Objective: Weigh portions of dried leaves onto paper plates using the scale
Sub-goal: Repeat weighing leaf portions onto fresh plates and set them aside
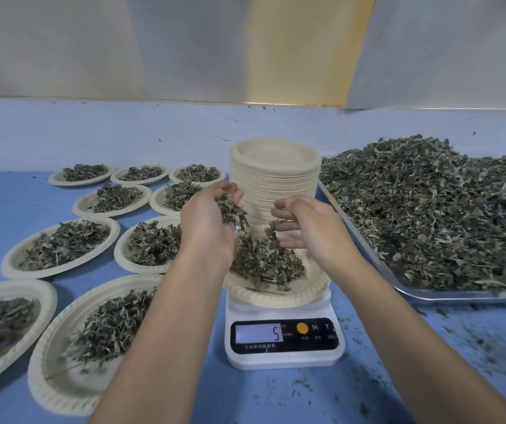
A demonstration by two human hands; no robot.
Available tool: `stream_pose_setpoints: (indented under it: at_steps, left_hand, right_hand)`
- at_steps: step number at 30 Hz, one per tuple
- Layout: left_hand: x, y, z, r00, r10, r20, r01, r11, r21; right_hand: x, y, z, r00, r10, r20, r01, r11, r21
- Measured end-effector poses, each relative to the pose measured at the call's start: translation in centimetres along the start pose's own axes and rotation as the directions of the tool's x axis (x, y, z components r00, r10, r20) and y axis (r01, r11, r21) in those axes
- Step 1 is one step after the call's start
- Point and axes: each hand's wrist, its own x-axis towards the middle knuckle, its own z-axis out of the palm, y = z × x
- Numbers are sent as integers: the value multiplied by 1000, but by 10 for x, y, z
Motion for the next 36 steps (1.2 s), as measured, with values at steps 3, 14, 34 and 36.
stream_pose_setpoints:
  at_steps: [3,14,34,36]
  left_hand:
    - [0,0,0,1000,-4,12,3,999,34]
    - [-5,-10,6,999,-38,29,33,988,153]
    - [-13,-30,11,985,83,152,-127,944,304]
    - [-11,-28,10,990,91,109,-118,955,273]
  right_hand:
    - [-2,-2,-2,999,-33,-18,33,999,-18]
    - [-11,-15,4,977,-193,93,190,981,42]
    - [-16,-14,11,956,-294,-16,289,948,-131]
    - [-15,-13,10,956,-291,-23,286,949,-130]
